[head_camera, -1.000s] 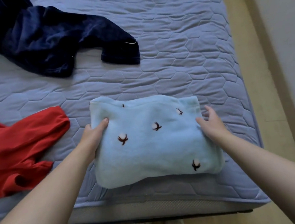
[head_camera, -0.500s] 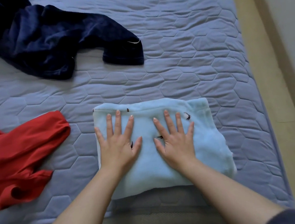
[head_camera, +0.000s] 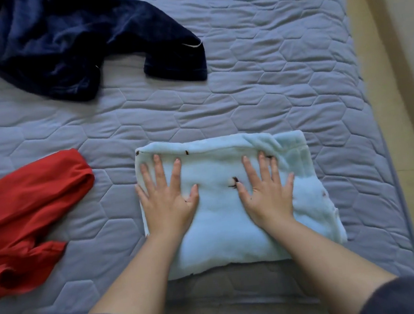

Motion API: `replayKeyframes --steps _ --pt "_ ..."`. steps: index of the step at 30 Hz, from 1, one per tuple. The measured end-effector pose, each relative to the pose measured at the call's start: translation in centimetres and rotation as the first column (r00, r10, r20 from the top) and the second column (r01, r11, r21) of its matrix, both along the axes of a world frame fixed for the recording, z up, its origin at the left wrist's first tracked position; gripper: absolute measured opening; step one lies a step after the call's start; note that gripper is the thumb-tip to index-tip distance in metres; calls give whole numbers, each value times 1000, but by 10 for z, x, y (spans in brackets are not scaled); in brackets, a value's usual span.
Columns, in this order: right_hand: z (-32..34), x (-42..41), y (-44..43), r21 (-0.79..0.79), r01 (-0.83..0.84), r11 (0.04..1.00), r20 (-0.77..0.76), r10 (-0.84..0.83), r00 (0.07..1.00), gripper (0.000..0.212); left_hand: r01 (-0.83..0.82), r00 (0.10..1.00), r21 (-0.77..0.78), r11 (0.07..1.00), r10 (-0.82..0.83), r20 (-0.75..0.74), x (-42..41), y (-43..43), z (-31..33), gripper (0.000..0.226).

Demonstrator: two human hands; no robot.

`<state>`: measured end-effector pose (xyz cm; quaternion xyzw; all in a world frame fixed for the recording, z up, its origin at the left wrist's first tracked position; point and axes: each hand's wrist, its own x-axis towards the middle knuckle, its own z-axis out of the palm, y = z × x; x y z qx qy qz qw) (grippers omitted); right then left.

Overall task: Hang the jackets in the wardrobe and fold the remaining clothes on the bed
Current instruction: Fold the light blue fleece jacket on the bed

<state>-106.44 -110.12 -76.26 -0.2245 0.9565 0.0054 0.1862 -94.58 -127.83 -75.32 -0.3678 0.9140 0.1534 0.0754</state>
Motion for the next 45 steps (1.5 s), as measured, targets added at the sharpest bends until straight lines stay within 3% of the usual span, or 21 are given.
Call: replayKeyframes --steps 4,7,9,11,14,16,20,24,29,33,35,38,41,45 --pt "24 -20 29 170 191 967 115 -212 971 68 -243 966 180 953 254 -42 10 -4 14 84" --pt "41 -11 19 114 200 973 74 -209 975 68 -317 888 404 858 418 -191 19 -13 25 89" --pt "47 12 8 -50 0 999 -7 -1 1000 66 -372 770 650 663 611 -184 29 -21 31 83" --pt "43 39 -1 -96 -263 960 -47 260 965 64 -406 710 807 429 704 -17 43 -28 33 74" --pt "30 46 -7 19 -266 964 19 265 964 62 -410 750 901 144 615 243 51 -34 36 63" --pt "27 40 -9 40 -255 966 39 254 967 62 -421 750 903 80 591 297 47 -33 39 51" --pt "60 30 6 -72 -222 972 200 232 952 61 -349 694 934 72 690 205 38 -12 75 29" --pt "131 31 22 -223 -67 973 353 144 924 63 -222 740 966 135 668 76 41 10 158 50" --pt "249 53 22 -410 83 908 498 147 854 65 -185 763 902 389 636 -118 66 22 291 27" --pt "326 87 18 -452 187 872 635 168 754 63 -178 775 774 607 571 -270 110 34 402 52" --pt "363 113 17 -423 228 877 712 166 682 64 -247 720 678 693 599 -350 142 47 459 55" --pt "398 151 18 -410 261 874 793 200 575 65 -389 591 576 719 674 -442 185 65 520 61" --pt "442 196 13 -381 223 897 851 245 465 66 -513 406 545 663 747 -527 247 89 583 56" --pt "489 269 6 -250 243 937 955 198 219 63 -589 153 551 591 751 -642 336 139 647 60"
